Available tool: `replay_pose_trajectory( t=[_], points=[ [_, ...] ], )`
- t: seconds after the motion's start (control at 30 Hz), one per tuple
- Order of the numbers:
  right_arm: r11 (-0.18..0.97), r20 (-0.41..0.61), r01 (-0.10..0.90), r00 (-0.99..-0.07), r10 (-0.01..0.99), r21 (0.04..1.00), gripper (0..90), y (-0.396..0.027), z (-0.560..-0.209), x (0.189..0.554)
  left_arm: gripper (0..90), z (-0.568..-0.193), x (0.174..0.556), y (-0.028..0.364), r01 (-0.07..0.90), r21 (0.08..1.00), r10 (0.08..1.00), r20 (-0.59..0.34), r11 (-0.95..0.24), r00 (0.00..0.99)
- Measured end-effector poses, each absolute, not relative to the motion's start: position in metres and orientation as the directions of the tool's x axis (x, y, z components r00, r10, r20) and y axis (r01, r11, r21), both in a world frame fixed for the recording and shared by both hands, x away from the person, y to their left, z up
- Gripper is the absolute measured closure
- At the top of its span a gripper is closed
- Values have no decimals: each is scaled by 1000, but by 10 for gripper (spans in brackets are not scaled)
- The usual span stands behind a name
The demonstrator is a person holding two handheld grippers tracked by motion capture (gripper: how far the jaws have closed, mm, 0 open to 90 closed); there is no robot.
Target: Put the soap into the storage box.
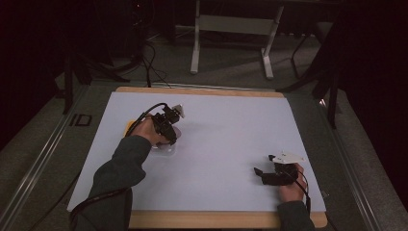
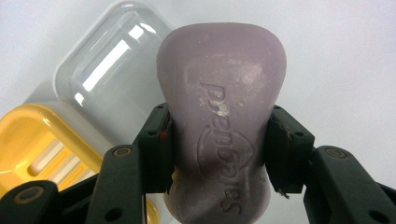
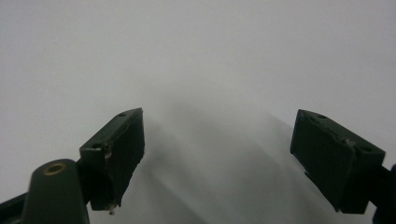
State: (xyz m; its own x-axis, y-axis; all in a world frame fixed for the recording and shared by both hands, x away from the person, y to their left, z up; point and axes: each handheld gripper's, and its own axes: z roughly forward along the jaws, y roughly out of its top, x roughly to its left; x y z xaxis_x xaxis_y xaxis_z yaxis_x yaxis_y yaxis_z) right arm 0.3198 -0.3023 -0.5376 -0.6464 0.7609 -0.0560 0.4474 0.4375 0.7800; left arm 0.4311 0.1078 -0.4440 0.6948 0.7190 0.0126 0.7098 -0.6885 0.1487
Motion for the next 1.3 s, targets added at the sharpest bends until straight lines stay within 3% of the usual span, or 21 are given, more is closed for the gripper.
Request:
replay_pose_trajectory(
  t=[1.3],
  points=[
    [436, -57, 444, -647, 761, 783, 174, -303, -537, 319, 501, -430, 437, 146, 792, 211, 813, 25, -573, 582]
  ],
)
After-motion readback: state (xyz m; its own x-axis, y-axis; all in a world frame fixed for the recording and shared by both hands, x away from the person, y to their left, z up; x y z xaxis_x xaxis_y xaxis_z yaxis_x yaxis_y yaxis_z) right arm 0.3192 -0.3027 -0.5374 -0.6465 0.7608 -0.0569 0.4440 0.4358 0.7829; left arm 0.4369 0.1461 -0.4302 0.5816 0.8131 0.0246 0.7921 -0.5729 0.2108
